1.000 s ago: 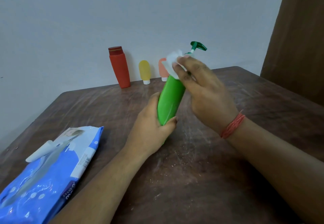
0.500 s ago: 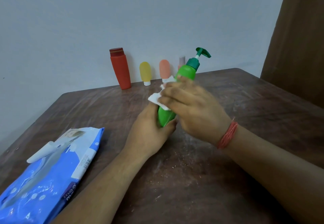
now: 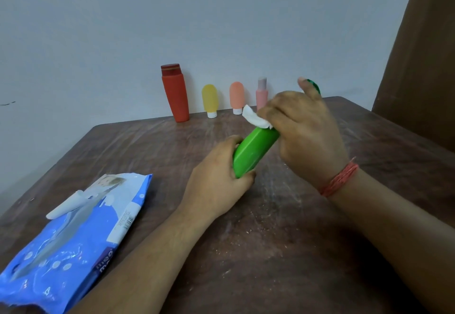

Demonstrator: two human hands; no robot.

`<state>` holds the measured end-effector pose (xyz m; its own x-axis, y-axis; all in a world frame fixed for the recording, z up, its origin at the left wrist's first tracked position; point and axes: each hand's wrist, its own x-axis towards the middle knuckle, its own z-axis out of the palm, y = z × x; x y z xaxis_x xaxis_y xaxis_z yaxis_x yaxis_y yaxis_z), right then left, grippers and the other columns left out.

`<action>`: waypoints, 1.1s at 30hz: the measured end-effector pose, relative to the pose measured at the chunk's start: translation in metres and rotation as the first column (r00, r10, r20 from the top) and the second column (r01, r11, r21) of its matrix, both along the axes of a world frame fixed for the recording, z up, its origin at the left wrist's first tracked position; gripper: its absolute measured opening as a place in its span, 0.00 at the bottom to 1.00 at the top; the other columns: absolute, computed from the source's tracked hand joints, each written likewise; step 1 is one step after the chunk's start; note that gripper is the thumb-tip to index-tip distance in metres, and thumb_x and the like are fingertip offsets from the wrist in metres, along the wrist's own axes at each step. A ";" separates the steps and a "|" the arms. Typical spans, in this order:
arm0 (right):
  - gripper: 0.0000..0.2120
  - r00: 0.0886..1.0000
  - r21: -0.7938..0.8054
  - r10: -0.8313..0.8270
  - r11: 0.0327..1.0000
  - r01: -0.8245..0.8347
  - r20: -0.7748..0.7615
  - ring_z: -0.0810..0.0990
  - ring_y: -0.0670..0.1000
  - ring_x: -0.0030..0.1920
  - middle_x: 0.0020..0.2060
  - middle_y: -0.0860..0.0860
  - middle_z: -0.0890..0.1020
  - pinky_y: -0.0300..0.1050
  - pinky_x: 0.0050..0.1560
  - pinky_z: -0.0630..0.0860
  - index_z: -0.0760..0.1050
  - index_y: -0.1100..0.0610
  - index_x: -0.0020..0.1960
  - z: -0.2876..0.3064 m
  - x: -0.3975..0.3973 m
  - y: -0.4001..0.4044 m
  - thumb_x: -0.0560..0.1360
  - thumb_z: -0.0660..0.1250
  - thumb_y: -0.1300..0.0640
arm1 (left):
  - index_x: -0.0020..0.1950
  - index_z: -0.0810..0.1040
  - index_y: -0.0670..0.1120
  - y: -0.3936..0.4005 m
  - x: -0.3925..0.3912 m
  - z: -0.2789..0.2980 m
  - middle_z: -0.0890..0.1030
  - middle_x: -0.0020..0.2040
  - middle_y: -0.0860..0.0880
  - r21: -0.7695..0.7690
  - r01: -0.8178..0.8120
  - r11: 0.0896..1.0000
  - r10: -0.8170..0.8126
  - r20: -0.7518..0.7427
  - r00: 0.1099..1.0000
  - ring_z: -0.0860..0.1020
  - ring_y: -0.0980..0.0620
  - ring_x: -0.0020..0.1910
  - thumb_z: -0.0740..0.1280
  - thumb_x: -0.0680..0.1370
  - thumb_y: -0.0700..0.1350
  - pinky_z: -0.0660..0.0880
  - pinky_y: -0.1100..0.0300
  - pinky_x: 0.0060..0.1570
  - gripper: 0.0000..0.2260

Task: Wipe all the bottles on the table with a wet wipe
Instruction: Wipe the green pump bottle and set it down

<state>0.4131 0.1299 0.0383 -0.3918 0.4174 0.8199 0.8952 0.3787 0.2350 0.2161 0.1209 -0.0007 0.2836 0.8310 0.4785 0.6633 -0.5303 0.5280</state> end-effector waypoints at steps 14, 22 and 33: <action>0.29 0.992 -0.208 0.126 0.970 -0.129 -0.030 0.68 0.57 0.72 0.73 0.58 0.68 0.55 0.70 0.71 0.66 0.62 0.75 -0.028 -0.009 0.005 0.74 0.59 0.72 | 0.62 0.70 0.56 0.013 -0.012 -0.004 0.78 0.48 0.58 -0.140 0.019 0.990 0.028 0.326 0.945 0.77 0.66 0.45 0.74 0.75 0.51 0.69 0.74 0.37 0.19; 0.35 0.971 -0.213 0.165 0.956 -0.200 -0.174 0.70 0.58 0.67 0.69 0.55 0.63 0.54 0.60 0.78 0.63 0.56 0.77 -0.033 -0.025 0.008 0.72 0.63 0.72 | 0.56 0.73 0.62 0.015 -0.012 -0.009 0.83 0.50 0.54 -0.262 0.163 0.951 -0.015 0.487 0.873 0.82 0.57 0.48 0.75 0.72 0.54 0.80 0.56 0.54 0.16; 0.22 0.925 -0.137 0.101 0.977 -0.161 -0.366 0.75 0.55 0.46 0.52 0.56 0.73 0.56 0.42 0.78 0.69 0.60 0.73 -0.020 -0.011 0.015 0.80 0.55 0.58 | 0.59 0.74 0.62 0.014 -0.008 -0.013 0.83 0.52 0.56 -0.328 0.290 0.899 -0.069 0.548 0.834 0.82 0.54 0.52 0.76 0.72 0.53 0.80 0.47 0.56 0.18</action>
